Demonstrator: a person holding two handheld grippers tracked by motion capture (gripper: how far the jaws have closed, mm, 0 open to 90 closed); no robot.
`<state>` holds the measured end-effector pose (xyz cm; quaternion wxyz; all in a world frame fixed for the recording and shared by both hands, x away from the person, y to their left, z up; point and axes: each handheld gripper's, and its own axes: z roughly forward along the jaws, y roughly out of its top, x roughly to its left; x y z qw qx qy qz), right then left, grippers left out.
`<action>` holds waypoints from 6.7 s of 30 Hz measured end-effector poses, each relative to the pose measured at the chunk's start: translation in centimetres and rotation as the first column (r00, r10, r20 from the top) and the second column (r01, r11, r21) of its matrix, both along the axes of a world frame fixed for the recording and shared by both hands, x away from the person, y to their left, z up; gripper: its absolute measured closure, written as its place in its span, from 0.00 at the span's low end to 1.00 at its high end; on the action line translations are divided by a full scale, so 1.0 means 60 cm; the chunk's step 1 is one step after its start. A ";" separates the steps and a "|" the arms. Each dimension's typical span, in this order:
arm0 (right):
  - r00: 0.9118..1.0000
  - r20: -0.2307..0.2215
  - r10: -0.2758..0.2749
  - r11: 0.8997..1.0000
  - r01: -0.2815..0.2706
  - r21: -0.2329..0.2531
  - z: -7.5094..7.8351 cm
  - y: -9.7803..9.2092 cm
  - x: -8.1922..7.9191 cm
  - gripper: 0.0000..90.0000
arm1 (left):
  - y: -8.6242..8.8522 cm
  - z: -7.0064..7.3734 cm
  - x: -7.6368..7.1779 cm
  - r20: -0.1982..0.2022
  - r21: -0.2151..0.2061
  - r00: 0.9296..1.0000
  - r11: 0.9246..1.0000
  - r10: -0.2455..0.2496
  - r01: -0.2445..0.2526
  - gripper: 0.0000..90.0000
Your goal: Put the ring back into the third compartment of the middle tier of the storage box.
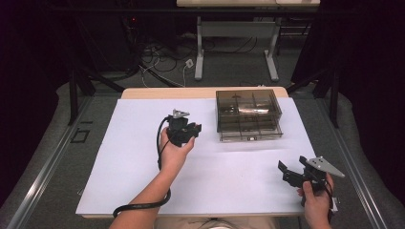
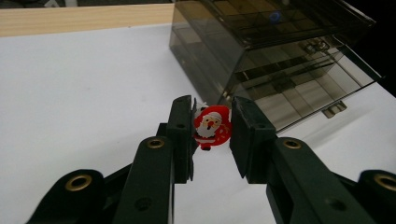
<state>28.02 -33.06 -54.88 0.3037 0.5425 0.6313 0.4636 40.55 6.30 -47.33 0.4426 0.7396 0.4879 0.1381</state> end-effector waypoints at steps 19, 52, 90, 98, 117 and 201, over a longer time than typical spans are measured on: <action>1.000 -0.007 0.004 1.000 -0.004 -0.001 0.001 -0.002 0.000 0.14 | -0.107 0.011 0.020 0.003 0.022 0.997 0.996 -0.083 0.083 0.78; 1.000 0.003 0.006 1.000 -0.006 0.011 0.002 -0.003 -0.001 0.14 | -0.216 0.010 0.034 0.026 0.033 0.989 0.989 -0.143 0.142 0.78; 1.000 -0.009 0.022 1.000 -0.022 0.021 0.001 -0.001 0.000 0.14 | -0.322 -0.017 0.058 0.013 0.037 0.980 0.979 -0.199 0.198 0.78; 1.000 -0.016 0.025 0.999 -0.025 0.030 0.000 0.000 0.000 0.14 | -0.337 -0.026 0.062 0.007 0.045 0.979 0.978 -0.203 0.202 0.78; 0.999 -0.019 0.027 0.999 -0.026 0.025 0.000 -0.001 0.000 0.15 | -0.359 -0.044 0.067 0.017 0.042 0.972 0.972 -0.234 0.233 0.78; 0.999 -0.033 0.029 0.999 -0.028 0.020 -0.004 0.005 0.001 0.16 | -0.145 0.004 -0.014 0.112 -0.035 0.978 0.983 -0.173 0.178 0.07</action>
